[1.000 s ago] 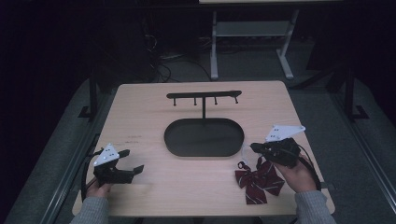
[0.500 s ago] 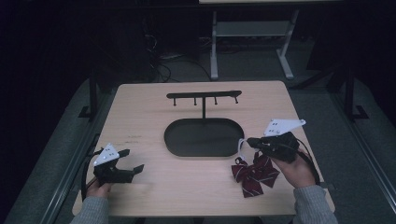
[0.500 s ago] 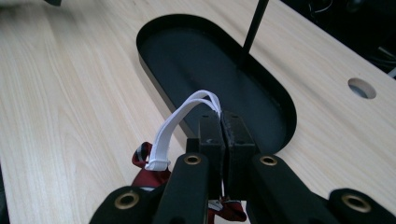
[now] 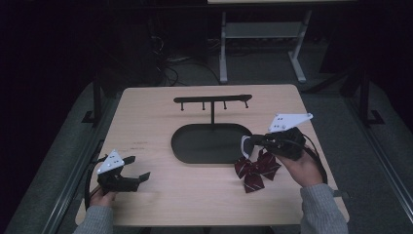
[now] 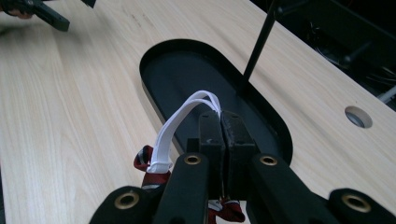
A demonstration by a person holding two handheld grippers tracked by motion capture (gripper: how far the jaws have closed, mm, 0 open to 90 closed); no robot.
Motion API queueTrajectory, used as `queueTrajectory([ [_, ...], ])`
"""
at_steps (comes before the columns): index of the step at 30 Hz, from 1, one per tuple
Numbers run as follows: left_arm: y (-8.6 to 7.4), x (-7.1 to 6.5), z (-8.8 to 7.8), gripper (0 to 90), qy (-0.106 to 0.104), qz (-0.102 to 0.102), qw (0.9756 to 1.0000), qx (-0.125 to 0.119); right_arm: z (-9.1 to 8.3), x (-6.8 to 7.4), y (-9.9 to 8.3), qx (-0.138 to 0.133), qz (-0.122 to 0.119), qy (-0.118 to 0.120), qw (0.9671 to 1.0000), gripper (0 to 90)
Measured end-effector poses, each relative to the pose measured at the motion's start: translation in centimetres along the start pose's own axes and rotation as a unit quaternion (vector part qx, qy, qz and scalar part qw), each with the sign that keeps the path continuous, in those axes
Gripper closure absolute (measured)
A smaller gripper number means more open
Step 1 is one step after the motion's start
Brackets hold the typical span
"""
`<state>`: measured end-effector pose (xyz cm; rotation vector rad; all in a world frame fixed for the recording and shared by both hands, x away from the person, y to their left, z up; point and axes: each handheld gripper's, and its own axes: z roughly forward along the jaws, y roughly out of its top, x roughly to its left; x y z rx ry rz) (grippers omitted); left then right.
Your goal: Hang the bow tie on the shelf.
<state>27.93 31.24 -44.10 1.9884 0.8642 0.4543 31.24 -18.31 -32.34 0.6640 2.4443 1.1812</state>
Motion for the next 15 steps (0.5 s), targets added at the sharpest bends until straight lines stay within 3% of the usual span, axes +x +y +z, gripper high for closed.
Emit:
queueTrajectory([
  [15,0.1,0.0,-0.1,13.0,0.0,0.004,1.0,0.001,1.8,-0.4,2.8,0.001,-0.015,0.014,0.9998,87.7],
])
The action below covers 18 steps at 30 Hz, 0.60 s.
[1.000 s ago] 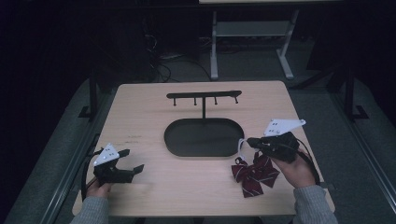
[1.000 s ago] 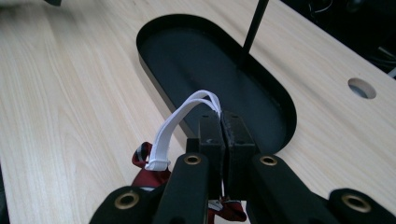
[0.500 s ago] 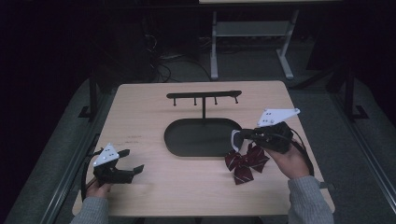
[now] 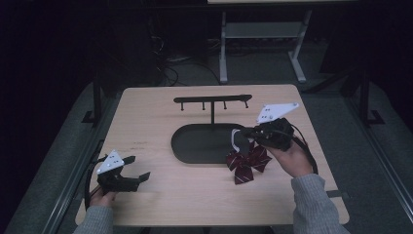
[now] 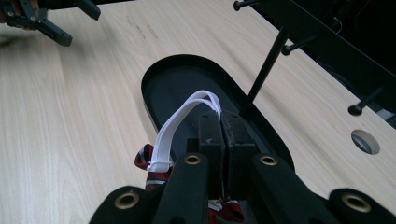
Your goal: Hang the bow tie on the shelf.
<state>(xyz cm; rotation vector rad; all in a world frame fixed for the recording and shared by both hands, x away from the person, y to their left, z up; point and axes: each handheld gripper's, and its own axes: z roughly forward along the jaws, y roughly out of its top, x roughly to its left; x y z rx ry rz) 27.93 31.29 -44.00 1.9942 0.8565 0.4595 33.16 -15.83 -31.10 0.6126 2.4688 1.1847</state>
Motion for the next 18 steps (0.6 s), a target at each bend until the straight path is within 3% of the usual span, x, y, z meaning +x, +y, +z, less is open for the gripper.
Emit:
queueTrajectory([
  [18,0.0,0.1,0.0,13.0,0.001,-0.002,1.0,-0.005,1.4,-0.7,2.1,0.005,-0.01,0.007,0.9999,87.7],
])
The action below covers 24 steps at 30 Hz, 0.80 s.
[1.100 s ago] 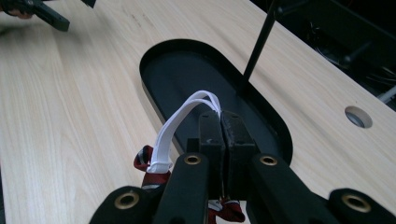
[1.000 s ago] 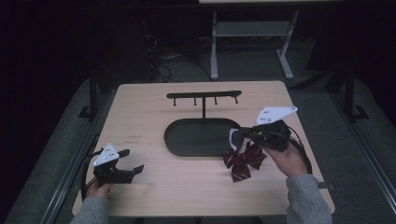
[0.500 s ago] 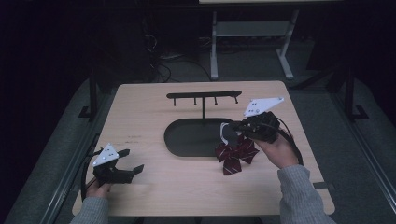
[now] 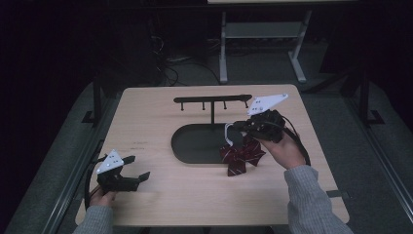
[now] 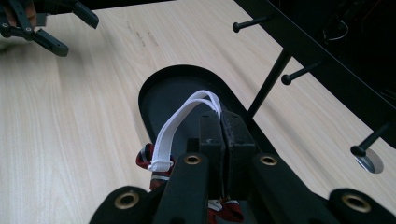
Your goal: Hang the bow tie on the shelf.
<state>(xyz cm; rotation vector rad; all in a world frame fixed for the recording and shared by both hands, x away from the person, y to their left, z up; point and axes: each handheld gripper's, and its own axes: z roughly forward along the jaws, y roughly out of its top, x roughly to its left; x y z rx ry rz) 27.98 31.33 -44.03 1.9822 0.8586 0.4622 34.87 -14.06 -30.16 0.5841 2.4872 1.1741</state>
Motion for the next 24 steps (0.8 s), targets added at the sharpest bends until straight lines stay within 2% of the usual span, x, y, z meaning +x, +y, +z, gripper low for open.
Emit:
queueTrajectory([
  [13,0.0,0.1,-0.1,13.0,0.001,0.002,1.0,0.003,0.4,-0.5,1.3,-0.005,-0.007,0.001,1.0,87.7],
  [24,0.0,0.1,-0.2,13.0,0.0,0.003,1.0,0.001,0.3,-1.3,2.1,-0.012,-0.002,0.004,0.9999,87.7],
])
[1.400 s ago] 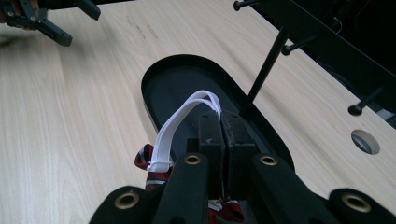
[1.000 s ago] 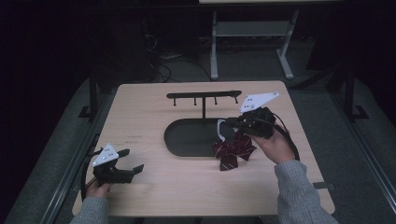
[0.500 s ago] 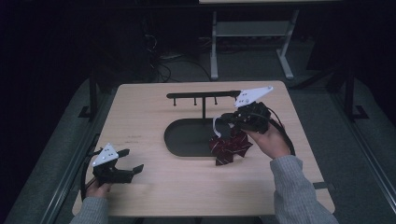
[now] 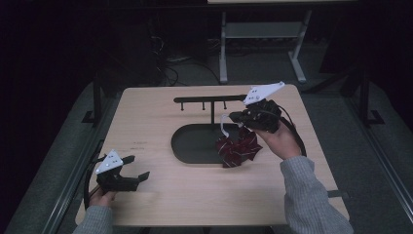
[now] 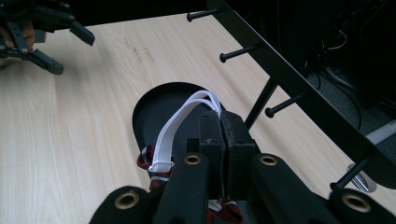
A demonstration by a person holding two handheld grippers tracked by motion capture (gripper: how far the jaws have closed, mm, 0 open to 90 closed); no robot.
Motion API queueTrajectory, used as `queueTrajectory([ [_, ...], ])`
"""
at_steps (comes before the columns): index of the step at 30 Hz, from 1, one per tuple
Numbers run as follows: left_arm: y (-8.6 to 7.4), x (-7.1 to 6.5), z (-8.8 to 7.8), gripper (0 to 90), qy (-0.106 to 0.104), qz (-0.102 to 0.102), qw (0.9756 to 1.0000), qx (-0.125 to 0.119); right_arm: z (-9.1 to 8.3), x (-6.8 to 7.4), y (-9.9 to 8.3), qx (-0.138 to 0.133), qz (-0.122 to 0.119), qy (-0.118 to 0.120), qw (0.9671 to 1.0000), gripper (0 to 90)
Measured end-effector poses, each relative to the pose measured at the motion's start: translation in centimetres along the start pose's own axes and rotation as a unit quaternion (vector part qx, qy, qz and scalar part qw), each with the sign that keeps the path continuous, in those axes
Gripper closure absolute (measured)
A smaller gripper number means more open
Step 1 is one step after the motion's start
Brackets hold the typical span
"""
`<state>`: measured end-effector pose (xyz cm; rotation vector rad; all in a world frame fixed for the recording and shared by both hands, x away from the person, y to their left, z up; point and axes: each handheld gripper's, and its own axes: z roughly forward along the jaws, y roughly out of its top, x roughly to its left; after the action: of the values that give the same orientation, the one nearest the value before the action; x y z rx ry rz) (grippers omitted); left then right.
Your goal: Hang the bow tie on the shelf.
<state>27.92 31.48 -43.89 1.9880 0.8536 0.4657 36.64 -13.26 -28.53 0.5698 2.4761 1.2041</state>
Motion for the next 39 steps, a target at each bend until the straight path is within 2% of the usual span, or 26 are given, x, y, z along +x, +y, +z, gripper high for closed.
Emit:
queueTrajectory([
  [6,0.0,0.0,0.0,13.0,0.0,-0.002,1.0,-0.001,0.1,-0.7,0.7,0.002,-0.005,-0.005,1.0,87.7],
  [9,0.0,0.0,0.1,13.0,-0.001,-0.001,1.0,-0.001,0.2,-0.9,1.0,-0.001,0.004,-0.007,1.0,87.7],
  [21,0.0,-0.1,0.0,13.0,-0.001,-0.003,1.0,0.0,0.8,-2.1,1.8,-0.001,0.008,-0.016,0.9998,87.7],
  [25,0.0,-0.1,0.1,13.0,-0.003,-0.006,1.0,-0.003,1.4,-2.8,2.0,0.005,0.017,-0.019,0.9997,87.7],
  [27,0.0,0.0,0.1,13.0,-0.002,0.0,1.0,-0.001,1.6,-3.0,2.1,0.009,0.019,-0.02,0.9996,87.7],
  [31,0.0,-0.1,0.1,13.0,-0.002,-0.001,1.0,-0.004,2.0,-3.4,2.2,0.014,0.012,-0.022,0.9996,87.7],
  [32,0.0,-0.1,0.1,13.0,-0.002,-0.001,1.0,-0.003,2.1,-3.4,2.3,0.011,0.022,-0.02,0.9995,87.6],
  [33,0.0,-0.1,0.1,13.0,-0.002,-0.001,1.0,-0.004,2.2,-3.5,2.3,0.013,0.016,-0.021,0.9996,87.6],
  [39,0.0,-0.1,0.1,13.0,-0.003,-0.003,1.0,-0.004,2.9,-4.0,2.1,0.021,0.031,-0.022,0.999,87.5],
])
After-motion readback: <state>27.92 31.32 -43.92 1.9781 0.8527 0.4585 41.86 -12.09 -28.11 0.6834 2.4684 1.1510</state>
